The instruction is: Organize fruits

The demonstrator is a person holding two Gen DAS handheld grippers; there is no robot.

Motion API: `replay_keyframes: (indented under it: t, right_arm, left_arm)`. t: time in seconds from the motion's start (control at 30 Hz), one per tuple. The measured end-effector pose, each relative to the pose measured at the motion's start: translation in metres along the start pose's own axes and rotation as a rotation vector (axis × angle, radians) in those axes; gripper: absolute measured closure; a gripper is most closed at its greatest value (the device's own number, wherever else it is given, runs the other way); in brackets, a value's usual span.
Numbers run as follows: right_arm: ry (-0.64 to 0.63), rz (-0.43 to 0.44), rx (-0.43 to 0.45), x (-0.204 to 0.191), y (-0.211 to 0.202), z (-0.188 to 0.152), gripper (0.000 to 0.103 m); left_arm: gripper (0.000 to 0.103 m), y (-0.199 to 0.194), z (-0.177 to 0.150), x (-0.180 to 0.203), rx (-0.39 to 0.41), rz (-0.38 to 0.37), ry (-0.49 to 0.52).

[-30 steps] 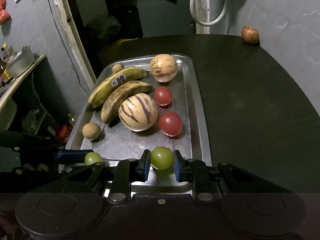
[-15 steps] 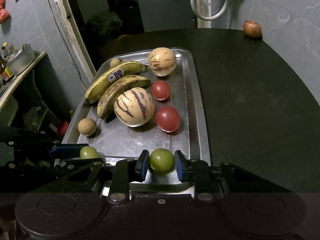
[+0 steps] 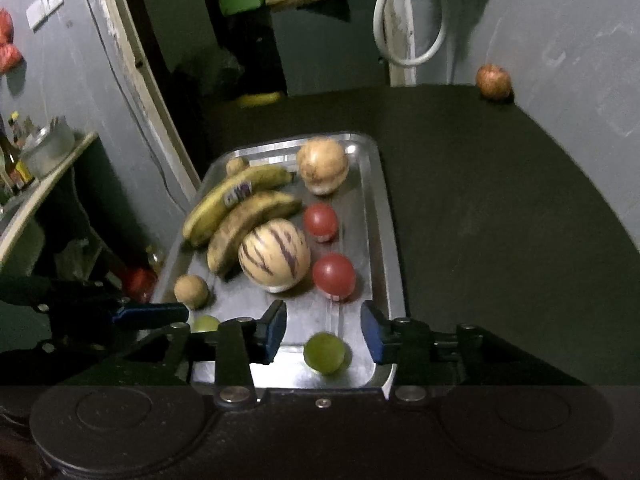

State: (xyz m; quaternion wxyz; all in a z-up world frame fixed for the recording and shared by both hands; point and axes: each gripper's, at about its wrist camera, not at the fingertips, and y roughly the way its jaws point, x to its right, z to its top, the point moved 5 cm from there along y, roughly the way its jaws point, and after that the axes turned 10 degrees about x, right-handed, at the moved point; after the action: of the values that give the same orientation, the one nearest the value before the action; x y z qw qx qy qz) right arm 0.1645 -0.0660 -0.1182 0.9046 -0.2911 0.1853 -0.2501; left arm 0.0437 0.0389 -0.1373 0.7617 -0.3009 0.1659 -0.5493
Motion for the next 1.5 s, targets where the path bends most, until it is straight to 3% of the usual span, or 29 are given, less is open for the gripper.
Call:
replay_keyframes:
  t: [0.07,0.13,0.17,0.3,0.37,0.53,0.7,1.0,1.5]
  right_arm:
    - [0.009,-0.003,0.034,-0.001,-0.012,0.009,0.041]
    - [0.024,-0.007,0.065,-0.002,-0.025,0.018,0.029]
    - [0.031,-0.011,0.083,-0.004,-0.032,0.021,0.02]
    - [0.06,-0.049,0.124,-0.013,-0.061,0.031,0.012]
    - [0.092,-0.074,0.153,-0.019,-0.079,0.032,0.004]
    - [0.183,-0.151,0.214,-0.042,-0.123,0.026,0.001]
    - [0.222,-0.225,0.186,-0.074,-0.128,0.007,0.001]
    - [0.187,-0.25,0.174,-0.115,-0.122,0.003,0.001]
    - [0.168,-0.231,0.172,-0.12,-0.114,0.009,0.001]
  left_arm:
    - [0.043,-0.007,0.005,-0.001,0.015,0.0,0.0]
    - [0.02,-0.016,0.012,-0.004,0.038,0.003,0.0]
    - [0.016,-0.021,0.016,-0.006,0.053,0.001,-0.004]
    - [0.0,-0.04,0.031,-0.012,0.091,-0.032,0.007]
    - [0.001,-0.045,0.038,-0.018,0.087,-0.052,0.018]
    - [0.0,-0.063,0.044,-0.043,0.067,-0.066,0.056]
    - [0.0,-0.078,0.041,-0.071,0.073,-0.05,0.065]
    - [0.0,-0.097,0.038,-0.091,0.091,-0.077,0.051]
    - [0.0,-0.104,0.037,-0.095,0.105,-0.071,0.047]
